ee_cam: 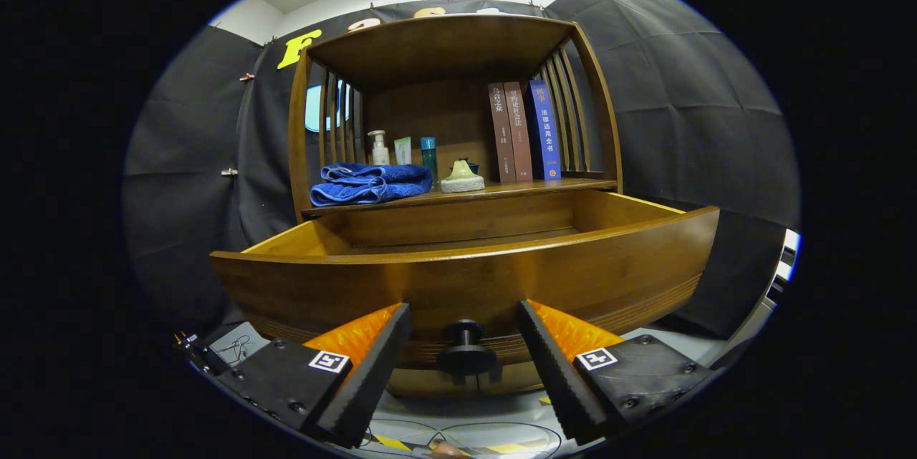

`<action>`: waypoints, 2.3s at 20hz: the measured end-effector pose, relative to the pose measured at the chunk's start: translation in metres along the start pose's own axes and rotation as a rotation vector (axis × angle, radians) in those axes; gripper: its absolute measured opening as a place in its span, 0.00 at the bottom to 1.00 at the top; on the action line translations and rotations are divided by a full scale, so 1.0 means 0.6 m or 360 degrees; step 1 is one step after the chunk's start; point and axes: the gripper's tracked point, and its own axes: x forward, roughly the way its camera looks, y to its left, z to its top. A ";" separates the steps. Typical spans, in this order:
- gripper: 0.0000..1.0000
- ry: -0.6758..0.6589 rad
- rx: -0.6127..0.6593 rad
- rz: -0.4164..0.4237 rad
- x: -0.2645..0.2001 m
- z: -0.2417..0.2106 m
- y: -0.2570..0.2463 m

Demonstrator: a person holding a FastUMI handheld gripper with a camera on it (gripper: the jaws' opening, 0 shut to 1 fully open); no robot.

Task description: Pull open the drawer, take out the items inside it, and place them on the countertop above the cabinet.

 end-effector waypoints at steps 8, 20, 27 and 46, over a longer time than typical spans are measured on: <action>0.99 -0.0033 0.0009 0.0007 0.103 0.030 0.004; 0.99 -0.0060 -0.0002 0.0011 0.241 0.045 0.006; 0.99 -0.0064 0.0003 0.0011 0.285 0.051 0.006; 0.99 -0.0088 -0.0014 0.0021 0.248 0.083 0.007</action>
